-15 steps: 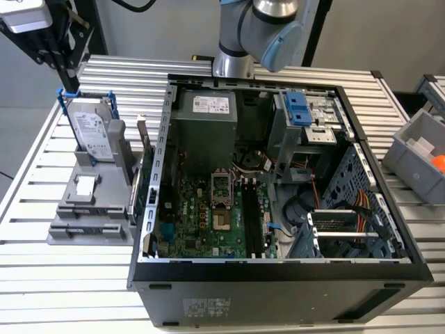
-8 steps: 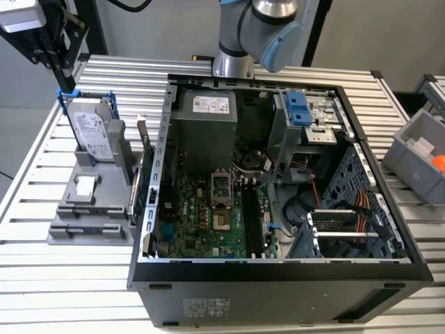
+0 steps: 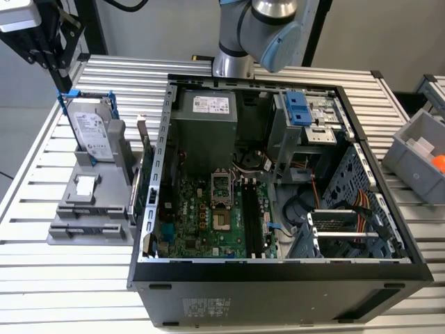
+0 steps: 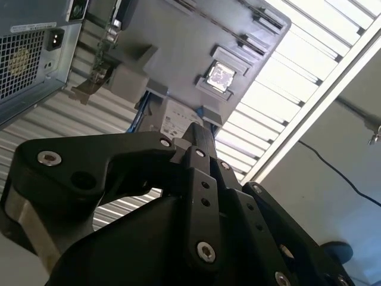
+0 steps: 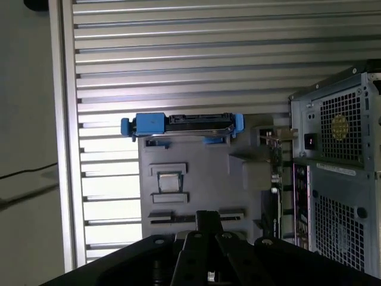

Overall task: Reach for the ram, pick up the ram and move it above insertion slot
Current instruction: 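Reach for the ram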

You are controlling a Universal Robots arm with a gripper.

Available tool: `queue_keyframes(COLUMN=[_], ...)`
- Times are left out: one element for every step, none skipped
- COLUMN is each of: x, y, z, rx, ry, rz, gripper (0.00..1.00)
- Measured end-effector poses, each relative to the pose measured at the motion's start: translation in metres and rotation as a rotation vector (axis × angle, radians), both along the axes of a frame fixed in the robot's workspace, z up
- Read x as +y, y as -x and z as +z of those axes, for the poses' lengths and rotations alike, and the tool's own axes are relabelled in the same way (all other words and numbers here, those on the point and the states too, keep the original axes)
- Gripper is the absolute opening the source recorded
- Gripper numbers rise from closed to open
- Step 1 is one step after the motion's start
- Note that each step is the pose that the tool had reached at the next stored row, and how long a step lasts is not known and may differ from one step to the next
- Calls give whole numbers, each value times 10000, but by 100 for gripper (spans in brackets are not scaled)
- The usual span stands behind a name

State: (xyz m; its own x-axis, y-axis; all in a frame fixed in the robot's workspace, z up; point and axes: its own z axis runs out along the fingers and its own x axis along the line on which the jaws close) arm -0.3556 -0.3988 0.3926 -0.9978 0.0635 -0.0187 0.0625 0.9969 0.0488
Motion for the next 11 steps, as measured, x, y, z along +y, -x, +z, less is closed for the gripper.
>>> queue_keyframes(x=[0,0,0,0,-1,-1,-1,-1,-1,-2,-4], y=[2,3,4,5,6,6,6,6,7,7,8], z=[0,0,0,0,1,0,0,0,0,0,0], rx=[0,0,1,1,1,1,1,1,1,1,1], ry=[0,1,1,1,1,1,0,1,1,1,1], rz=[21,30,29,31,31,31,32,32,32,33,34], gripper=[0,0,0,0,0,0,0,0,0,0,0])
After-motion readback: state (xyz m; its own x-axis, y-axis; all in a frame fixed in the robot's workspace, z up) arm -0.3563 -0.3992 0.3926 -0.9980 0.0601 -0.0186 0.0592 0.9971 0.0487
